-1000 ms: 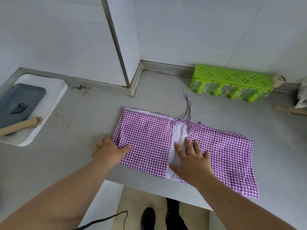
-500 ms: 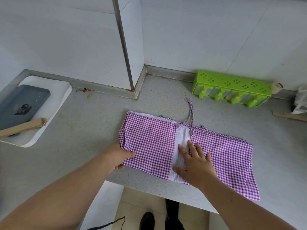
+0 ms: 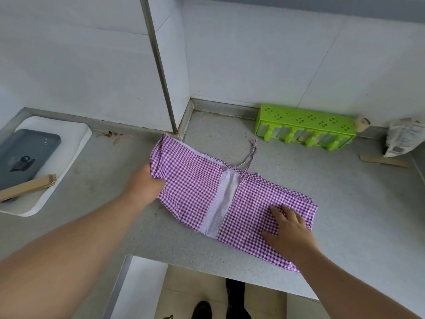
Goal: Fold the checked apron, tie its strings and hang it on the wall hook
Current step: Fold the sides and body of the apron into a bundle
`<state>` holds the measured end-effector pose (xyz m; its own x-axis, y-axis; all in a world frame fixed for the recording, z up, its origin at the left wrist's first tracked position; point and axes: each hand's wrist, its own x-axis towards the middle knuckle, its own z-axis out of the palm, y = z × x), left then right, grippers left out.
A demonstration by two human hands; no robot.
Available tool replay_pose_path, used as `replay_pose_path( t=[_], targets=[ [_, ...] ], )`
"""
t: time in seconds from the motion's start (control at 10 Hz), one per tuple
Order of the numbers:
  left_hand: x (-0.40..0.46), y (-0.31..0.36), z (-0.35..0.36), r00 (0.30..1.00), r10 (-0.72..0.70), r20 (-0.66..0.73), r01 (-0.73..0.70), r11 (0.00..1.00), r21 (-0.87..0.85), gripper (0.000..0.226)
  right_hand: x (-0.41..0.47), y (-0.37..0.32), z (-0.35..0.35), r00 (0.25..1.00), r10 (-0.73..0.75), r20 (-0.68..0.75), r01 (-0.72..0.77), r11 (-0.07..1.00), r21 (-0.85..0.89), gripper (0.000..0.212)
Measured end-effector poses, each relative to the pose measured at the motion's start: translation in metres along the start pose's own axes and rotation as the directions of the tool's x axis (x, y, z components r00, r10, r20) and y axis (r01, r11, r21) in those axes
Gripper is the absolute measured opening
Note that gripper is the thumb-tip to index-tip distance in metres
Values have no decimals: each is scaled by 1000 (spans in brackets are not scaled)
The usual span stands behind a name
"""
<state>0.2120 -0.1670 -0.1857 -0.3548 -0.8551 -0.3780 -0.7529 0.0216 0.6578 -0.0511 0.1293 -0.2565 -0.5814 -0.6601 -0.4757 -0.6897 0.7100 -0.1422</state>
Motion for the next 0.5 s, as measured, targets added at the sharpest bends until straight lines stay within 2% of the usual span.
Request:
replay_pose_path(
  t=[0.1,0.3,0.4,0.5],
  targets=[
    [-1,20,-2,995,98,35,-96,995,-37,18,2,-4,-1,1000,14,15,-14,1000,12,93],
    [-8,54,2,975,207,80,-199,975,-100,23,2,-8,-2,999,31,15,-31,999,15,94],
    [-17,74,7,948,286,141,-273,956,-109,29,3,-7,-3,1000,25,16,-26,999,19,94],
    [-27,92,18,889,389,243,-388,920,-53,19,6,-8,-4,999,24,22,-24,999,24,94]
  ],
)
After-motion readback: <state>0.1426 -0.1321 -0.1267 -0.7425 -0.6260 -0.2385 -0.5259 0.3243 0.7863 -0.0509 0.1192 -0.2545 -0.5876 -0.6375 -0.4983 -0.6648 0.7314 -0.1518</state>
